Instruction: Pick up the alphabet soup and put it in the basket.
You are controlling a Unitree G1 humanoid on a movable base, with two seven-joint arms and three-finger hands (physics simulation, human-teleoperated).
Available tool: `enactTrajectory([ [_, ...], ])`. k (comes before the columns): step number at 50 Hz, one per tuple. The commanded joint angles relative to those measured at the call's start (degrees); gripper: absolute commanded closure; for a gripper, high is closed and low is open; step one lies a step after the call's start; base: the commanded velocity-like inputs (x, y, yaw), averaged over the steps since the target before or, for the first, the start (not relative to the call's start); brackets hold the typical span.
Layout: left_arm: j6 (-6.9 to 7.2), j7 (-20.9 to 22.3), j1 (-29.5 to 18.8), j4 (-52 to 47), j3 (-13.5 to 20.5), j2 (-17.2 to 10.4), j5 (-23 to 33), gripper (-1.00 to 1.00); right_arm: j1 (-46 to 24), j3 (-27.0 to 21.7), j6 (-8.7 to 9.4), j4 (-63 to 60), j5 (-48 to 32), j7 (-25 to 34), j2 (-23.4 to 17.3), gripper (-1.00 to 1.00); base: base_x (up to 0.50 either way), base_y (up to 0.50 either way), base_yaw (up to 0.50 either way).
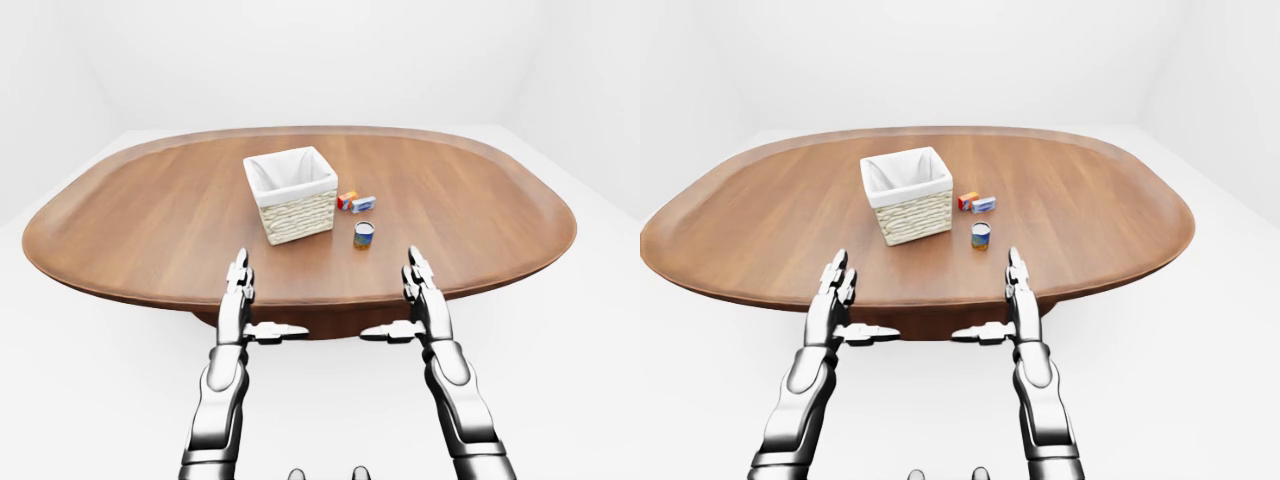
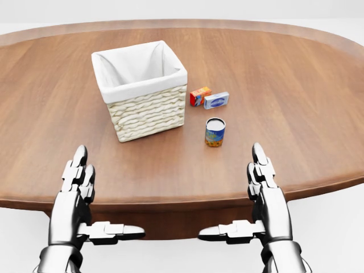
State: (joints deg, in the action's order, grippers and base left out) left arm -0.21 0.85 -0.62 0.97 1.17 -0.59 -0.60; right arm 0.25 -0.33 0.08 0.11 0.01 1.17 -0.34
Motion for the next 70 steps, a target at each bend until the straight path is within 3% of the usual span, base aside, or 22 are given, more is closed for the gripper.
enactTrajectory([
  [1,-0.16,1.36,-0.75,0.45,2.32,-1.25,-1.16,-1.00,0.26,-0.27,1.67,0.18,-0.26,2.17,-0.40,-1.00,0.00,0.00,0.00],
  [12,-0.82,0.74,0.24,-2.49,3.46,-1.64,-0.26,-1.00,0.00,-0.49,2.22,0.44,0.03,2.46,-0.40,-1.00,0.11,0.00,0.00],
  [17,0.41,0.68,1.17,-6.22,4.42,-1.87,-0.58,-1.00,-0.12,-0.54,2.33,0.58,0.22,2.51,-0.42,-1.00,0.38,0.00,0.00],
  [26,2.21,1.25,9.77,-23.04,6.29,-0.27,-1.50,-1.00,-0.13,-0.62,2.15,0.52,0.49,2.69,-0.45,-1.00,0.43,0.00,0.00],
  [31,0.55,2.59,18.53,-36.91,8.27,2.50,-2.45,-1.00,0.44,-0.65,2.51,-0.66,0.97,3.01,-0.41,-1.00,0.47,0.00,0.00],
  [35,-0.16,4.71,22.50,-42.47,9.93,4.64,-4.69,-1.00,0.41,-0.54,2.26,-0.47,0.78,2.92,-0.38,-1.00,0.48,0.00,0.00],
  [39,-3.92,6.61,25.71,-45.62,10.71,7.24,-4.10,-1.00,0.18,-0.44,1.93,0.21,0.62,2.86,-0.34,-1.00,0.48,0.00,0.00],
  [40,-4.10,6.97,26.24,-45.93,10.44,7.56,-3.98,-1.00,0.14,-0.43,1.76,0.33,0.56,2.77,-0.32,-1.00,0.48,0.00,0.00],
  [45,-4.34,7.59,26.86,-46.27,9.96,7.91,-4.12,-1.00,0.57,-0.35,1.97,-0.45,0.67,2.94,-0.34,-1.00,0.48,0.00,0.00],
  [54,-4.79,9.47,32.12,-49.69,8.57,9.65,-4.92,-1.00,0.34,-0.25,1.46,0.40,0.49,2.91,-0.29,-1.00,0.48,0.00,0.00],
  [70,-4.79,8.67,32.61,-48.56,6.04,8.15,-3.57,-1.00,0.66,-0.13,1.25,0.20,0.46,3.07,-0.27,-1.00,0.48,0.00,0.00],
])
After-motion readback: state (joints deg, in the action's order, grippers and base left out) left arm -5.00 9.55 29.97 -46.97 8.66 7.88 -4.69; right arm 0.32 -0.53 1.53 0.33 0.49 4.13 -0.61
